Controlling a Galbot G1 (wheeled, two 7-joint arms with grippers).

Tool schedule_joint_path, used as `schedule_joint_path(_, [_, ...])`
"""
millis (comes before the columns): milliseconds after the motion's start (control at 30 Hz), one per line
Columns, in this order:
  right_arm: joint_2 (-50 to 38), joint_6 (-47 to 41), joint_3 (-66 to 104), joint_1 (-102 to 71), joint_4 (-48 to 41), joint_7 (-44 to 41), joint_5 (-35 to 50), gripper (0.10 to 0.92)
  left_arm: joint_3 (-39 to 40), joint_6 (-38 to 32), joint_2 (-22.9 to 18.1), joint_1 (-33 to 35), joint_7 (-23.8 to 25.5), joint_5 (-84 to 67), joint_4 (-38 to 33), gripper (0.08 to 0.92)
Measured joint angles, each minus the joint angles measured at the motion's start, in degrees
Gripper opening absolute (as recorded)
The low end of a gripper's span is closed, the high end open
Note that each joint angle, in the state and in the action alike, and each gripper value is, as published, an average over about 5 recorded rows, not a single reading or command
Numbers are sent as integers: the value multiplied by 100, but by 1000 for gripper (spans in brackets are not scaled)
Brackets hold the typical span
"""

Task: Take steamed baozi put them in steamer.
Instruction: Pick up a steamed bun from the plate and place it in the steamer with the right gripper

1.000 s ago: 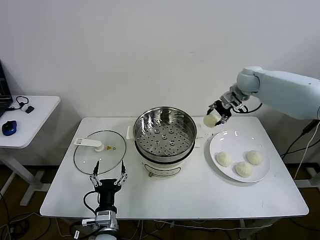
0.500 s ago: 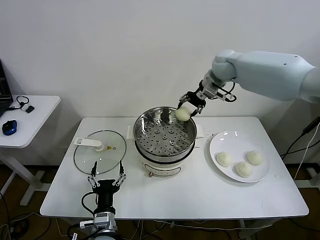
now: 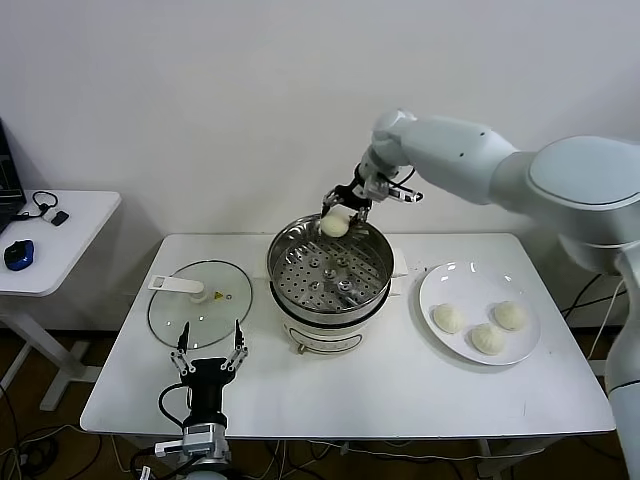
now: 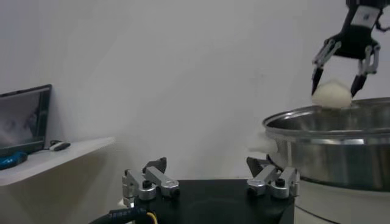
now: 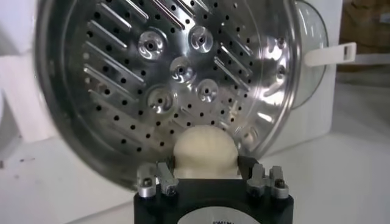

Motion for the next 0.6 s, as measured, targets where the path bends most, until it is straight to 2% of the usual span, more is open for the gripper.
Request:
schedule_joint_path(333, [279,-2,-17,-270,-274,95,-61,685,-29,1,0,-20,12,-19,12,823])
schedule_joint_path(600, [317,-5,-214,-260,-233,-24,245,681,-39,-5,0,-26,33,-59,-8,823])
